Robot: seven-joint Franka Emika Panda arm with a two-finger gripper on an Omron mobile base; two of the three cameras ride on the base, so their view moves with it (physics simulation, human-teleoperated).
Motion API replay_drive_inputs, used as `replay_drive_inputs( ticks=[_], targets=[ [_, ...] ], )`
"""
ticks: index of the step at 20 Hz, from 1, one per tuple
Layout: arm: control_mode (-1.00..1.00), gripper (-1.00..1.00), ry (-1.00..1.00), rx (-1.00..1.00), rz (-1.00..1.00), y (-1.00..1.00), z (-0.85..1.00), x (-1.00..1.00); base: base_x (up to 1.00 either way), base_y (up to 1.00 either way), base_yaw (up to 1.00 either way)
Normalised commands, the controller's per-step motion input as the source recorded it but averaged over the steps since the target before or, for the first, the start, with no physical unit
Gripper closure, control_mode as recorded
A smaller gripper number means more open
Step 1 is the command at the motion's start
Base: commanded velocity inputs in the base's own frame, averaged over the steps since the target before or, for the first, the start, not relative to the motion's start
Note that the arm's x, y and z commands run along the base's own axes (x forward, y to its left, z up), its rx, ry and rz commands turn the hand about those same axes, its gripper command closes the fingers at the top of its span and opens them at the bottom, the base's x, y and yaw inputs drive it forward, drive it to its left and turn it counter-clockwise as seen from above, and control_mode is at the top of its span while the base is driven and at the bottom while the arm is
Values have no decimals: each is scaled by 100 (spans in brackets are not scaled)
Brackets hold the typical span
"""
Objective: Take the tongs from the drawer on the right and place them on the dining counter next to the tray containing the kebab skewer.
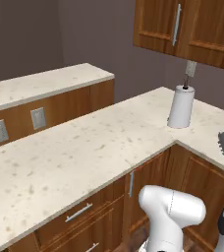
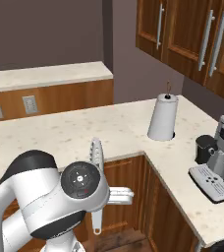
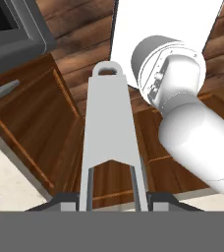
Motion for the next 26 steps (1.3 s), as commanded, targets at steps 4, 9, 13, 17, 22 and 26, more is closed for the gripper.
replay_drive_inputs(
  ticks=[4,9,13,17,22,26],
  targets=[
    [100,100,0,0,0,0,0,0,-5,48,89],
    [100,100,0,0,0,0,0,0,-3,57,86],
    [100,100,0,0,0,0,0,0,-1,90,69],
    [100,100,0,0,0,0,0,0,0,100,27],
    [100,100,0,0,0,0,0,0,1,100,2],
    [100,100,0,0,0,0,0,0,6,100,-1]
  ],
)
